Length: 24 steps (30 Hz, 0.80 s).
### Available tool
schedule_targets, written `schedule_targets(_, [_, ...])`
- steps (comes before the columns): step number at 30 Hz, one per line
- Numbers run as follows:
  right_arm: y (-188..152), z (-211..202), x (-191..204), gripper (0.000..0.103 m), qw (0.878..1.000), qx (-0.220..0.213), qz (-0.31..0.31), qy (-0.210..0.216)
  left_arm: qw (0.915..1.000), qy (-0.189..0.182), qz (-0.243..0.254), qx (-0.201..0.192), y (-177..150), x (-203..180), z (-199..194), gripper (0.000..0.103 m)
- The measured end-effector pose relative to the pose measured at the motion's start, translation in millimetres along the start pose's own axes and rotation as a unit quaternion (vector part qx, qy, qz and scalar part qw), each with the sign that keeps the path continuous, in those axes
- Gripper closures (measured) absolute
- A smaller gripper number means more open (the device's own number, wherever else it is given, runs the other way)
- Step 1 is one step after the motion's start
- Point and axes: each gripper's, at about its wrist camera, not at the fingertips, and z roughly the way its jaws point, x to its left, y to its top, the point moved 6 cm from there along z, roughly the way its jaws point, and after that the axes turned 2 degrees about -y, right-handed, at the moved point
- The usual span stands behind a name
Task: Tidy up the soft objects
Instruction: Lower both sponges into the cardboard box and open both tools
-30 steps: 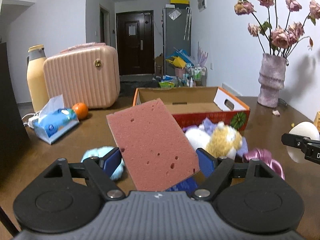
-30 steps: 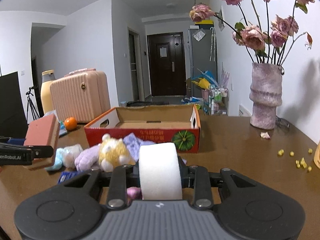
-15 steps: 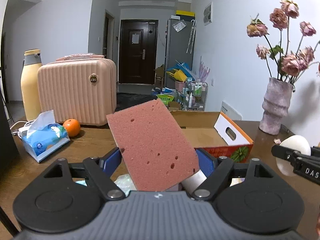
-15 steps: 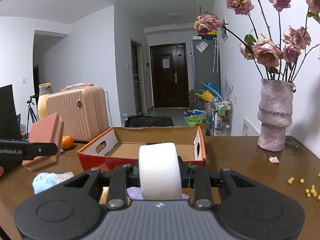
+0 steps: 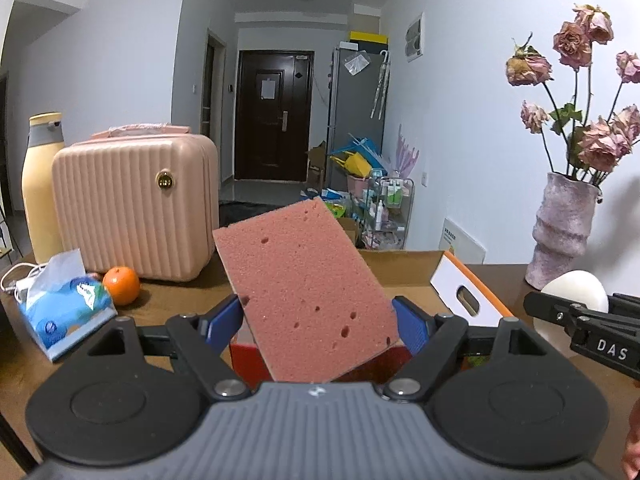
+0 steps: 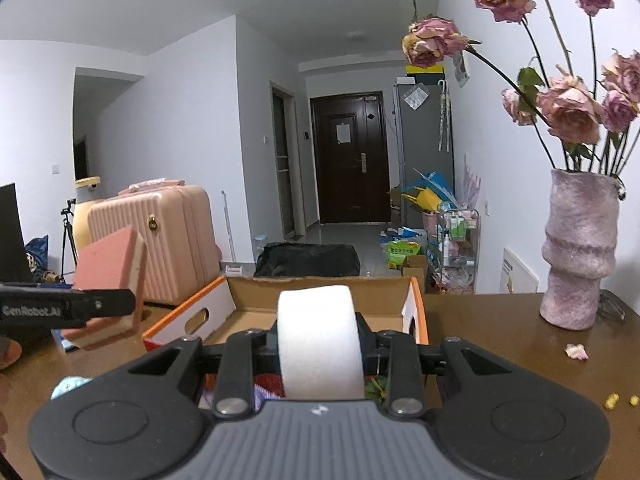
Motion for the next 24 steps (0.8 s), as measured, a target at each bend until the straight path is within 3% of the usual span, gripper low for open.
schedule_targets(24, [27,95,8,0.073,0.999,0.006,-0.025,0.022,0.9995,0.028,-0.003,-0.017,39,10,77,0.021])
